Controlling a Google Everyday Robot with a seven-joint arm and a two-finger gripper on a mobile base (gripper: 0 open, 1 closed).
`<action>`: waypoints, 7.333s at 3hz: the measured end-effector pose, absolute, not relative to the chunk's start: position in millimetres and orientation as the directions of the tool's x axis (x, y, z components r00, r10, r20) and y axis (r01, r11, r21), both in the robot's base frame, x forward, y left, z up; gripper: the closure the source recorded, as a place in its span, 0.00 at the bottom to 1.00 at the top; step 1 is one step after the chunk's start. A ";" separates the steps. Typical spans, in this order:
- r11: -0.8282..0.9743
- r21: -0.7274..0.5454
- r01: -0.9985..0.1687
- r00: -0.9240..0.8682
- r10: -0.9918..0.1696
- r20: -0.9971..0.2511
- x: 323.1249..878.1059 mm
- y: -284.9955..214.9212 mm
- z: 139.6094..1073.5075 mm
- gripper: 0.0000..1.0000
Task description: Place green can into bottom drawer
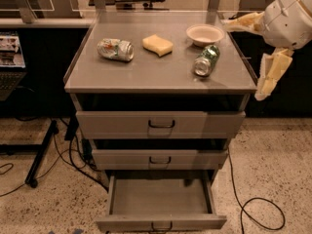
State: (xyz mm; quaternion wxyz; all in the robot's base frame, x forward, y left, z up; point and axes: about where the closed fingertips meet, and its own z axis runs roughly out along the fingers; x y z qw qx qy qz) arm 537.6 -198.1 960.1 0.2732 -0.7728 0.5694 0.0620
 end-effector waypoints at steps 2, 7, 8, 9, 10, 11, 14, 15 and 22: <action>-0.217 -0.357 -0.909 0.363 -0.833 -0.419 549.5 -205.0 951.7 0.00; -0.157 -0.430 -0.889 0.371 -0.797 -0.476 698.6 -243.7 880.4 0.00; -0.143 -0.451 -0.881 0.372 -0.798 -0.473 708.7 -240.3 880.1 0.00; -0.119 -0.470 -0.875 0.364 -0.801 -0.475 715.8 -241.8 880.4 0.00; -0.108 -0.492 -0.864 0.370 -0.799 -0.474 727.2 -238.9 876.5 0.00; -0.121 -0.503 -0.856 0.388 -0.792 -0.471 733.9 -230.6 874.6 0.00; -0.168 -0.471 -0.866 0.408 -0.782 -0.471 747.1 -196.6 857.2 0.00; -0.168 -0.450 -0.877 0.393 -0.790 -0.471 749.9 -191.6 850.1 0.00; -0.136 -0.468 -0.873 0.373 -0.805 -0.461 760.0 -190.8 854.9 1.00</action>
Offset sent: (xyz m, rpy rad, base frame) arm 0.0344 -0.0338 -0.0212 0.0443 -0.0008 0.0939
